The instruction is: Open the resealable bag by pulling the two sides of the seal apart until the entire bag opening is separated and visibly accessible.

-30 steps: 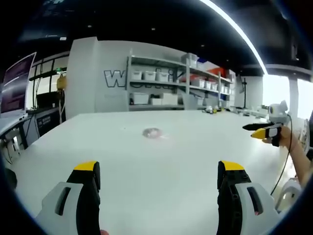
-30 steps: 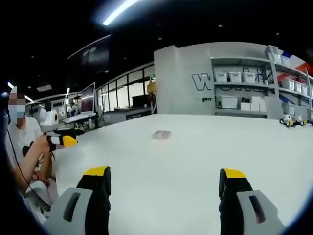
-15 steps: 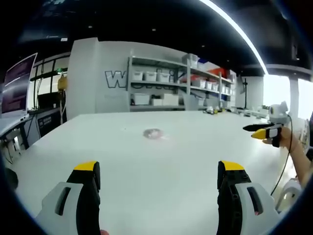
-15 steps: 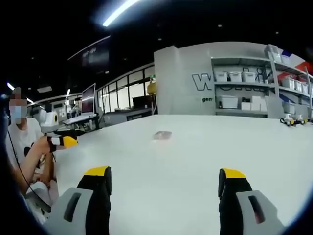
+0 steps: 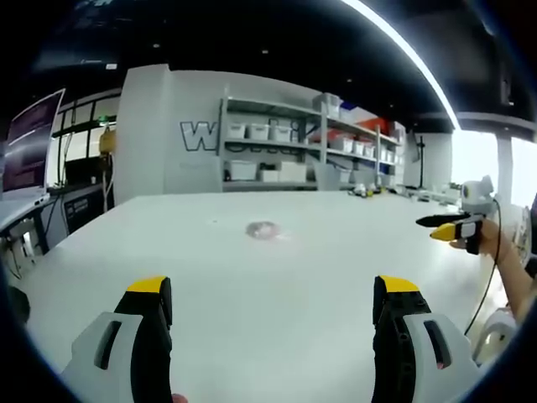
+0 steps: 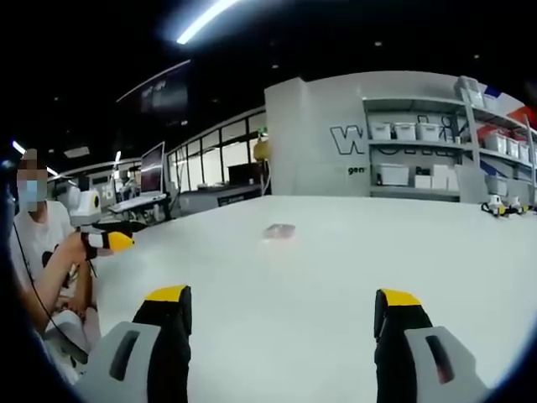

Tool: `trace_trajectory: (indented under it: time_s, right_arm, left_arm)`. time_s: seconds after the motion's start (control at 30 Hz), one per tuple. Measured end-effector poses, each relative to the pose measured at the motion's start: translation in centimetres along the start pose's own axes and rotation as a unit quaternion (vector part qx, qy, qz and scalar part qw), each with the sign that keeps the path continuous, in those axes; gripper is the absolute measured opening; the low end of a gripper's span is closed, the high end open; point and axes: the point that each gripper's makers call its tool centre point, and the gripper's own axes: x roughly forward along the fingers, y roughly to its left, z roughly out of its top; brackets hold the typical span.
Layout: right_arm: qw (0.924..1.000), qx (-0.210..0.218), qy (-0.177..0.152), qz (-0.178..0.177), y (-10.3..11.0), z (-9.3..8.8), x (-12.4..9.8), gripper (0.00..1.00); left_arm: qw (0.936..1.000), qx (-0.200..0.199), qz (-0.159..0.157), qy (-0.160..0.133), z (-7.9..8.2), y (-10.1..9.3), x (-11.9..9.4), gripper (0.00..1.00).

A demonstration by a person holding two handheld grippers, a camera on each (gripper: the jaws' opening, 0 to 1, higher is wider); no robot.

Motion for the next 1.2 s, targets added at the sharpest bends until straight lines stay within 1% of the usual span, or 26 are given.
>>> trace_trajectory:
  time_s: [0.13,0.3,0.67,1.2]
  right_arm:
    - [1.0000,-0.001,-0.001,-0.001,0.0,0.2,0.1,0.91]
    - [1.0000,-0.003,-0.002,-0.001,-0.2,0.5,0.5,0.91]
    - [1.0000,-0.001,-0.009,0.001,0.0,1.4,1.5,0.90]
    - [0.9998,0.001,-0.013,0.016,1.0,1.9,2.3,0.86]
  left_arm:
    - [1.0000,-0.001,0.003,-0.004,0.2,0.2,-0.1,1.00]
    - [1.0000,-0.001,0.008,-0.002,0.1,0.6,-0.1,1.00]
    - [1.0000,-0.001,0.009,-0.003,0.1,0.5,0.0,1.00]
    - [1.0000,-0.003,0.007,-0.006,0.2,0.6,0.0,1.00]
